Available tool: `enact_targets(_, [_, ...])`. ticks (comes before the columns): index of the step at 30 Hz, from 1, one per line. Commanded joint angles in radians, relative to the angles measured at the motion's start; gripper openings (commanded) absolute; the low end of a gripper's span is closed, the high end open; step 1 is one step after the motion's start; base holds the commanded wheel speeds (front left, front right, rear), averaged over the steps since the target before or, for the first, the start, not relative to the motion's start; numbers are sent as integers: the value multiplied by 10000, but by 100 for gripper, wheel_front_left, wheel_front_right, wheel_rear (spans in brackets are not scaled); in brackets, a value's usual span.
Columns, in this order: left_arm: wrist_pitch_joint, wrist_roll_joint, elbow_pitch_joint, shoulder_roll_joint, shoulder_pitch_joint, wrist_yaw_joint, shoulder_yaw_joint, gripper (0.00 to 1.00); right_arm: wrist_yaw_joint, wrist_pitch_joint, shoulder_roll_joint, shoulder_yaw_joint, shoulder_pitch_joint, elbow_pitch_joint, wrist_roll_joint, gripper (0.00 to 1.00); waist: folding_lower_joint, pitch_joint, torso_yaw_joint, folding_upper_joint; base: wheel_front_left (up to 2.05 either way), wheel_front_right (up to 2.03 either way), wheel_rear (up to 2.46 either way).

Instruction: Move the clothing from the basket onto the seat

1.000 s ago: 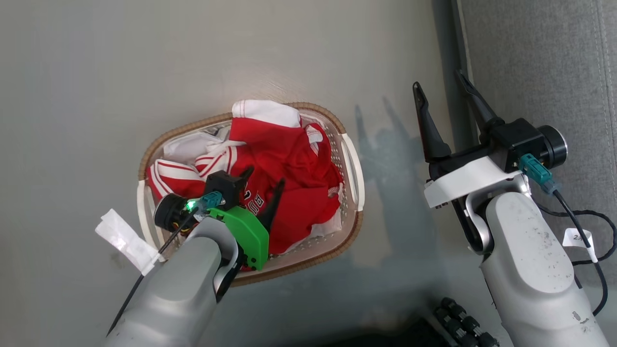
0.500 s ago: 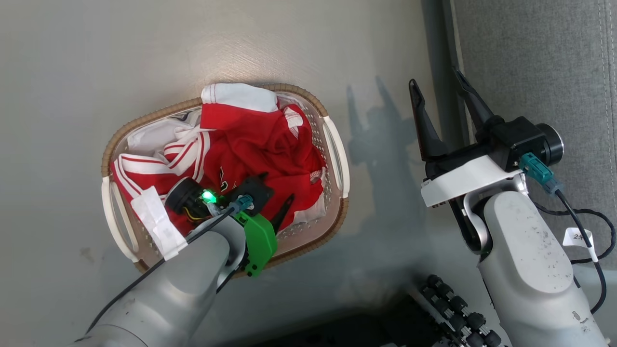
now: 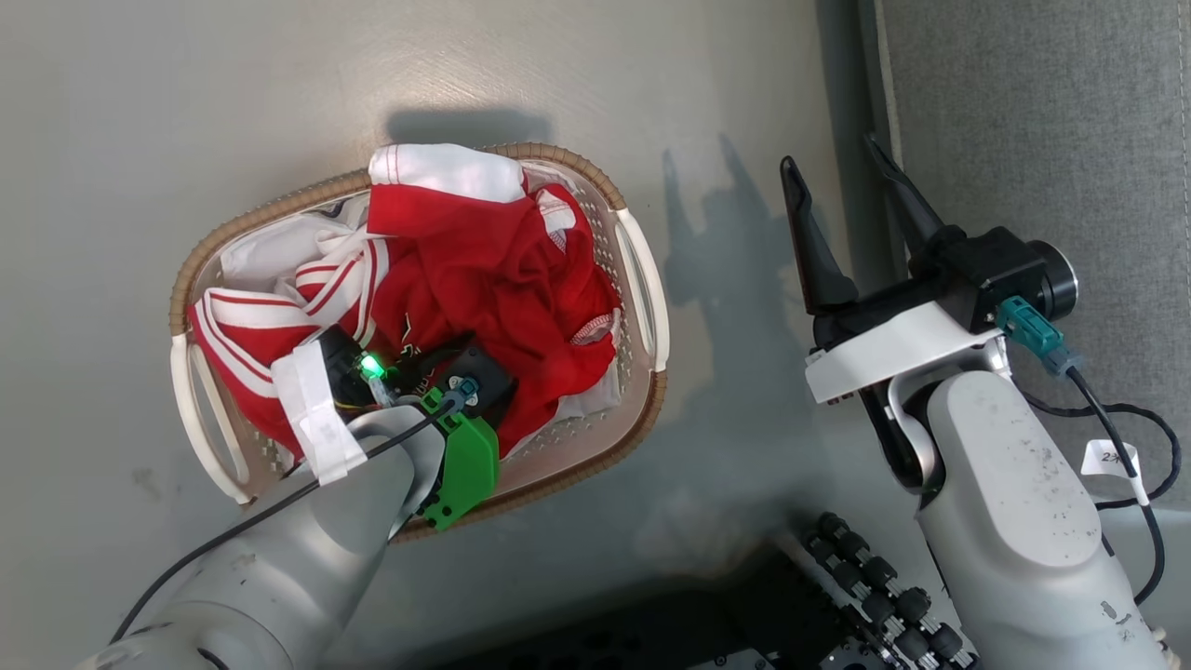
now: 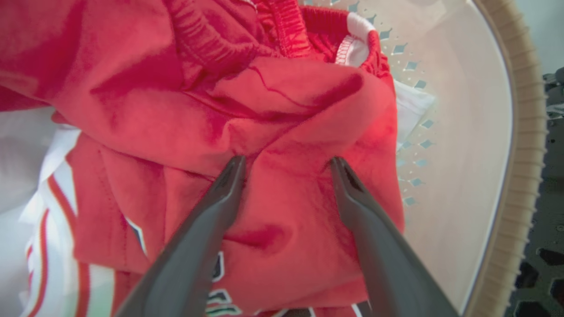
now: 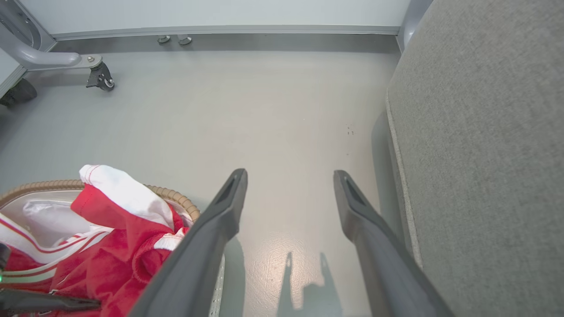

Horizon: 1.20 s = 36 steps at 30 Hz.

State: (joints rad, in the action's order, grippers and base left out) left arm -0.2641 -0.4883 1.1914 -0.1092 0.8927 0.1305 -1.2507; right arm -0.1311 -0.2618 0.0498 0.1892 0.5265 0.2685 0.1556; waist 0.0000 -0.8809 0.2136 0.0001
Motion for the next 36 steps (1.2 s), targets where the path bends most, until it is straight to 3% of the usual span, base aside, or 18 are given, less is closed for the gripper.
enact_targets(1, [-6,184,175,-7,207,-2,-36,100,6,-49,23,55,49,-10,78,100,0,-73,50,-1,0,0,0])
enact_targets(8, [728,1010,808,107,497,-247,-212,100,6,-49,26,240,94,18,254,100,0,-260,175,-1,0,0,0])
enact_targets(22, [1841,1112,995,-144,667,-455,-243,99,7,-49,28,272,180,106,293,100,0,-400,65,-1,0,0,0])
enact_targets(24, [1981,1129,1006,-127,661,-476,-247,49,7,-49,26,274,180,124,273,100,0,-402,43,-1,0,0,0])
enact_targets(25, [2008,1118,1006,-119,664,-486,-246,18,7,-49,26,279,187,131,267,100,0,-402,37,-1,0,0,0])
enact_targets(26, [2066,1085,1005,-108,663,-493,-244,0,7,-49,26,279,199,142,258,100,0,-398,29,-1,0,0,0])
enact_targets(31, [2265,704,1011,-64,541,-453,12,0,7,-49,26,278,150,193,270,100,0,-307,-13,-1,0,0,0])
enact_targets(36, [1523,373,974,150,359,-401,250,0,7,-49,25,228,131,362,313,100,0,-37,-84,-1,0,0,0])
